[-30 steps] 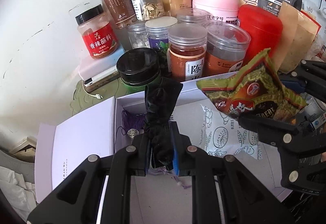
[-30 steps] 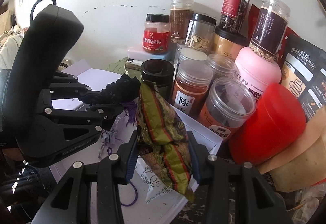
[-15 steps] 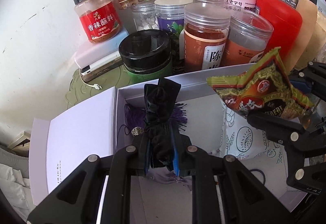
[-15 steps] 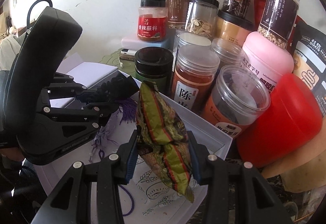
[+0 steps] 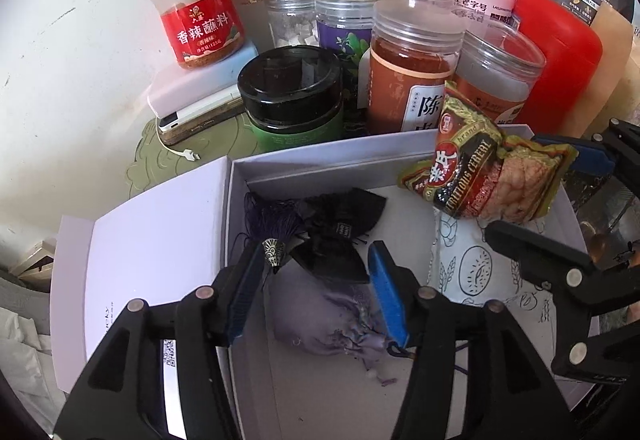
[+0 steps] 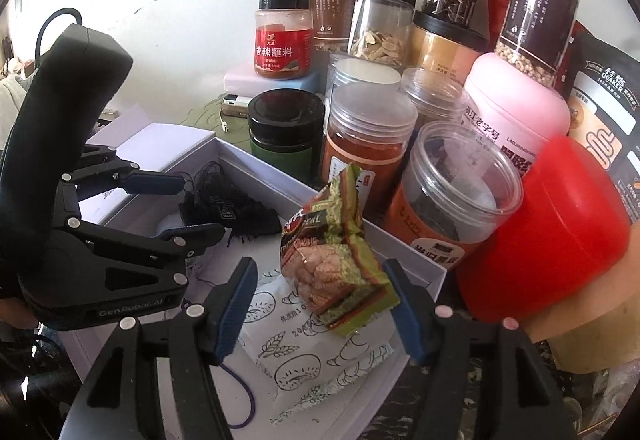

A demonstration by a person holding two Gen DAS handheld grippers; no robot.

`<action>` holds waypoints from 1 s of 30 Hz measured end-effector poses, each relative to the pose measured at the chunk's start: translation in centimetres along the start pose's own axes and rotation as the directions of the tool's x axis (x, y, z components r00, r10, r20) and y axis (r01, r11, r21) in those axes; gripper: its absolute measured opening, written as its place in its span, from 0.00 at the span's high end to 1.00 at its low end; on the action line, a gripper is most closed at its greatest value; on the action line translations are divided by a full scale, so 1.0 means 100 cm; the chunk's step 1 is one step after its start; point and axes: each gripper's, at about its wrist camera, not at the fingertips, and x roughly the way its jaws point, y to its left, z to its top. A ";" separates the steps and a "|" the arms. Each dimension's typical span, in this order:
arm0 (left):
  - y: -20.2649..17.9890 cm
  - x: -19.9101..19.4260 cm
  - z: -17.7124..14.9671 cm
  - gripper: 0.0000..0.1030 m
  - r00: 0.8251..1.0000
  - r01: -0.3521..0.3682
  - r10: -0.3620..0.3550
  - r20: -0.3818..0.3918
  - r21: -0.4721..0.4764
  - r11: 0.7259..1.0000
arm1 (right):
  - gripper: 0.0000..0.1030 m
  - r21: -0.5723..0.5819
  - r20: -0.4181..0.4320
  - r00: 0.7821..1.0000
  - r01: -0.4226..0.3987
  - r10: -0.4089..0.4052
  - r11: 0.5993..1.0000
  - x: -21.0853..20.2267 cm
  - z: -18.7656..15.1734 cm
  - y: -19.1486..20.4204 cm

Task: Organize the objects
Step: 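Open both tools to release the black item and snack bag in the box, then lift both open tools out of the box back over the table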

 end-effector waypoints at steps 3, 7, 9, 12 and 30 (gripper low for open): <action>-0.002 -0.009 0.000 0.40 0.999 -0.032 0.032 0.019 0.010 0.999 | 0.37 -0.001 0.005 1.000 0.007 -0.007 1.000 -0.006 0.000 0.000; -0.002 -0.020 0.002 0.40 0.999 -0.035 0.035 0.030 0.004 0.999 | 0.37 -0.008 0.020 1.000 0.016 -0.016 1.000 -0.017 0.001 0.001; -0.001 -0.027 0.002 0.40 0.999 -0.040 0.039 0.037 0.002 0.999 | 0.37 -0.007 0.027 0.999 0.018 -0.018 1.000 -0.023 0.002 0.001; 0.001 -0.038 0.003 0.40 0.998 -0.044 0.044 0.053 -0.005 0.999 | 0.37 -0.004 0.041 0.999 0.020 -0.020 1.000 -0.034 0.004 0.001; -0.010 -0.121 0.003 0.40 0.987 -0.075 0.077 0.140 -0.016 0.997 | 0.37 -0.002 0.130 0.990 0.061 -0.060 0.998 -0.112 0.008 0.006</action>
